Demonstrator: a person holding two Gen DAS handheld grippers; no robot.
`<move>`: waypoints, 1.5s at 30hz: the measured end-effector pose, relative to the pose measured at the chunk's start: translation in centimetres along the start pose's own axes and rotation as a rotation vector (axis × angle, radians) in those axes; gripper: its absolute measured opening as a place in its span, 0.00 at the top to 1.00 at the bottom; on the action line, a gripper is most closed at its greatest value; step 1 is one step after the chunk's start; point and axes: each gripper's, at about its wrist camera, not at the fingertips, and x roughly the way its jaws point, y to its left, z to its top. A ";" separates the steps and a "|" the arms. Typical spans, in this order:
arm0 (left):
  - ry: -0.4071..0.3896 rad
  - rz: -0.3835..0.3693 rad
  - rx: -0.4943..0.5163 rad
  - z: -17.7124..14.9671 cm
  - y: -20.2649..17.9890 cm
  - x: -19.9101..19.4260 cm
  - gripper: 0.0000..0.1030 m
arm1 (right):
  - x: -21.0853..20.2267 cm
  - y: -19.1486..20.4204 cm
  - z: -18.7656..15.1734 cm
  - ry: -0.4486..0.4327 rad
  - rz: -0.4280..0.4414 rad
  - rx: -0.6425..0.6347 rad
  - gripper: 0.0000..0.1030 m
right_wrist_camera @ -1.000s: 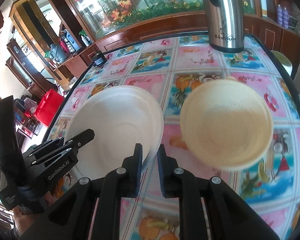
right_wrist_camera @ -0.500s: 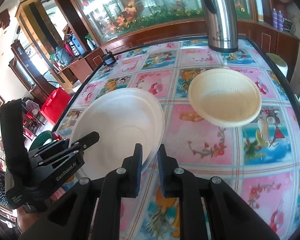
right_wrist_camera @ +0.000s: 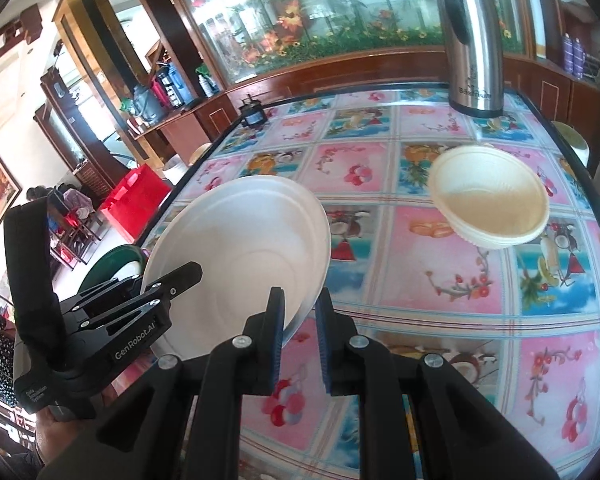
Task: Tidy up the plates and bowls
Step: 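Carry the white bowl with both grippers over the green basin, then lower the white bowl into the green basin and open both grippers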
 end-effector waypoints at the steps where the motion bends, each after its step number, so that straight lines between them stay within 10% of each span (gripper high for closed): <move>1: -0.005 0.003 -0.004 0.0 0.4 -0.3 0.84 | 0.1 0.3 0.0 -0.001 0.002 -0.005 0.85; 45: 0.000 0.230 -0.210 -4.1 17.9 -3.8 0.84 | 9.1 17.0 0.4 0.149 0.185 -0.241 0.84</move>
